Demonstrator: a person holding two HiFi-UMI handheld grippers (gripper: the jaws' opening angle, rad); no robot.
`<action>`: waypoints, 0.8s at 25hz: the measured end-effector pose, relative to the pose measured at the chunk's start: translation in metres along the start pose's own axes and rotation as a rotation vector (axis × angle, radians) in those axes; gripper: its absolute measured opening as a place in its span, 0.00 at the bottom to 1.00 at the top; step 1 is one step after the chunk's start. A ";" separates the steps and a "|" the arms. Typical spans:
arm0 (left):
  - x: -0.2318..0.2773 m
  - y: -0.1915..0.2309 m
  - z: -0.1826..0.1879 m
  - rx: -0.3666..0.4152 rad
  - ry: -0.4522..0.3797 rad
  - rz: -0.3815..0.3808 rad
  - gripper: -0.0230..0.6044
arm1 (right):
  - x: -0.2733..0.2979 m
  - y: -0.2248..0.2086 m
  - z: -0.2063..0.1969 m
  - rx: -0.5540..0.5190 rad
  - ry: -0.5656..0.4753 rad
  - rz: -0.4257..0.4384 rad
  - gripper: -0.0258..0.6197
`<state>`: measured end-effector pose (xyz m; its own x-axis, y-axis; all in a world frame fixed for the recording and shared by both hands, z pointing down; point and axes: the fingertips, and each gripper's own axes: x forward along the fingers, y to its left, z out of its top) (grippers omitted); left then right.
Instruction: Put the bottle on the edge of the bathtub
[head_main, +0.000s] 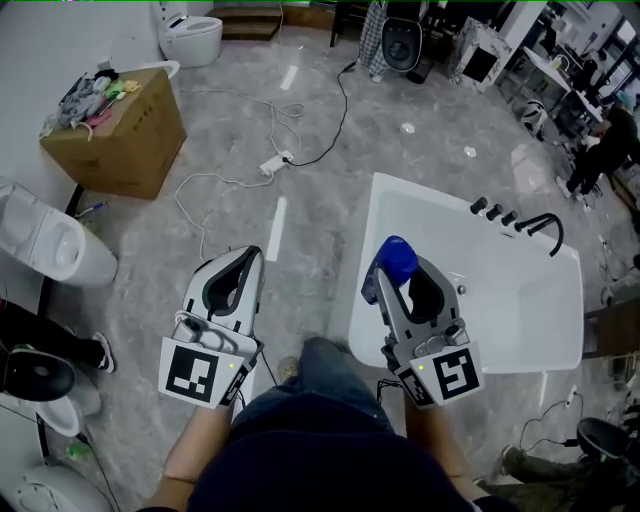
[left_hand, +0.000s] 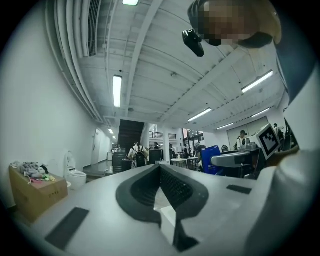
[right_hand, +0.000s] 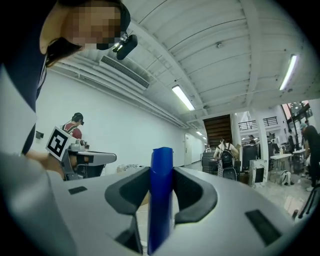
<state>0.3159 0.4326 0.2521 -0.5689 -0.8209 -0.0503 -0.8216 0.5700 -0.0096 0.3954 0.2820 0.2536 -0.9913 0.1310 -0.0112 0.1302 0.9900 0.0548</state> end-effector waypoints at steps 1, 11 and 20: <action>0.006 0.005 -0.004 -0.005 0.002 -0.008 0.07 | 0.007 -0.004 -0.002 0.002 0.003 -0.009 0.29; 0.108 0.057 -0.028 -0.022 0.000 -0.047 0.07 | 0.106 -0.065 -0.021 -0.022 -0.008 -0.021 0.29; 0.280 0.107 -0.025 0.008 0.002 -0.098 0.07 | 0.229 -0.189 -0.030 -0.016 0.010 -0.035 0.29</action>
<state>0.0679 0.2630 0.2616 -0.4857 -0.8729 -0.0466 -0.8731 0.4870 -0.0224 0.1436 0.1235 0.2705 -0.9954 0.0961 -0.0035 0.0956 0.9929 0.0705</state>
